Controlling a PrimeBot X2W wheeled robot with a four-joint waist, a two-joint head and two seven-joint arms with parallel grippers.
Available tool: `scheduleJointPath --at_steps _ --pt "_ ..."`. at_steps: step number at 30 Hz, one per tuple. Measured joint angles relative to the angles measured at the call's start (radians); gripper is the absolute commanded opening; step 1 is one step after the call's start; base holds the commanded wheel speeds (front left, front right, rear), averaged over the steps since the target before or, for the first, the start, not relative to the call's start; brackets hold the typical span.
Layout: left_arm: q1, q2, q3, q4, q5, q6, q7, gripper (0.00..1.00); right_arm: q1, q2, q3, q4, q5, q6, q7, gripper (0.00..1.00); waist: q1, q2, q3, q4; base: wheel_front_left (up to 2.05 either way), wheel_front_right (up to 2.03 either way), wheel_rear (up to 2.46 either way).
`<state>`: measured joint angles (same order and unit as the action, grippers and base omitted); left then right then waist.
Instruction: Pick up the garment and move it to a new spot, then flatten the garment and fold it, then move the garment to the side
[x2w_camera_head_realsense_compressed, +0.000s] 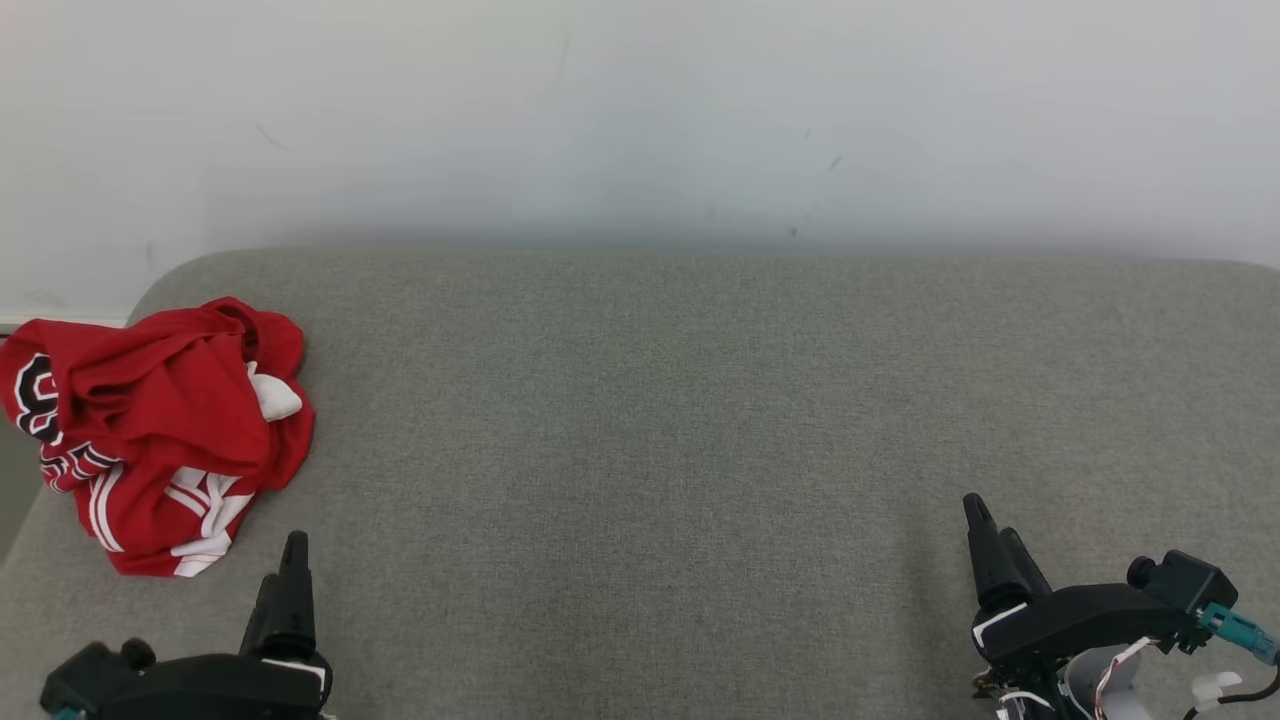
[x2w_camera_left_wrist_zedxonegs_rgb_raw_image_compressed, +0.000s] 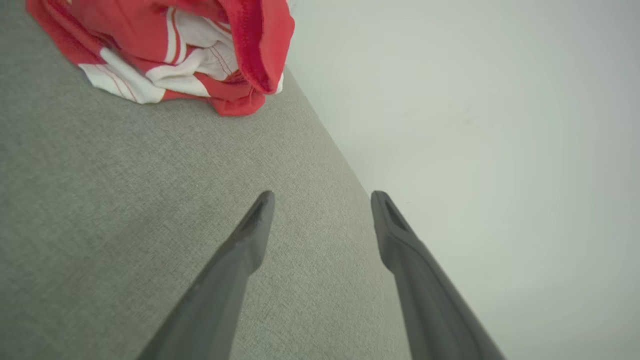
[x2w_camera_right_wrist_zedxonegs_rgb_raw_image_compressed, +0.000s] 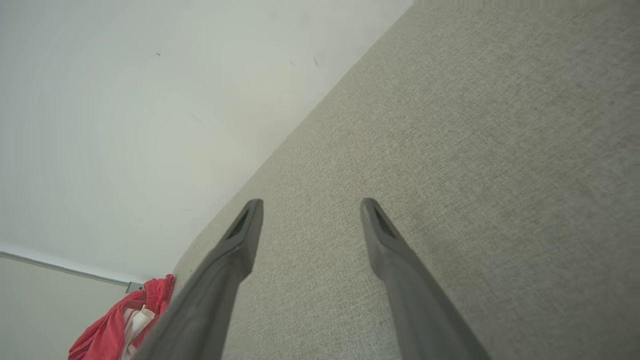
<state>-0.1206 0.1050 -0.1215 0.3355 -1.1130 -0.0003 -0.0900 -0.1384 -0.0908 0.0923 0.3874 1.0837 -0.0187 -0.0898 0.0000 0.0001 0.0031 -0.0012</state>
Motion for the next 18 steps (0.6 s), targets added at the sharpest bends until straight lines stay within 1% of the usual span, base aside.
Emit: scheduleJointPath --at_steps 3,8,10,18 --pt "-0.012 0.013 -0.02 0.0 0.048 0.002 -0.013 1.0 0.0 -0.008 0.007 0.006 -0.039 -0.009 -0.009 1.0 -0.0001 0.0 -0.004 0.004 0.0 0.0 0.0" --pt "-0.013 0.036 -0.048 -0.002 0.116 0.019 -0.031 1.0 0.0 -0.012 0.023 0.018 -0.099 -0.018 -0.028 1.0 0.0 0.0 -0.01 0.008 0.0 0.0 0.0" --pt "-0.014 0.042 -0.061 -0.003 0.15 0.027 -0.036 1.0 0.0 -0.014 0.031 0.024 -0.123 -0.027 -0.037 1.0 0.0 0.0 -0.01 0.008 0.0 0.0 0.0" --pt "-0.056 0.087 -0.137 -0.01 0.291 0.044 -0.052 1.0 -0.016 -0.017 0.037 0.037 -0.23 -0.044 -0.067 1.0 0.0 0.0 -0.01 0.012 0.0 0.0 0.0"
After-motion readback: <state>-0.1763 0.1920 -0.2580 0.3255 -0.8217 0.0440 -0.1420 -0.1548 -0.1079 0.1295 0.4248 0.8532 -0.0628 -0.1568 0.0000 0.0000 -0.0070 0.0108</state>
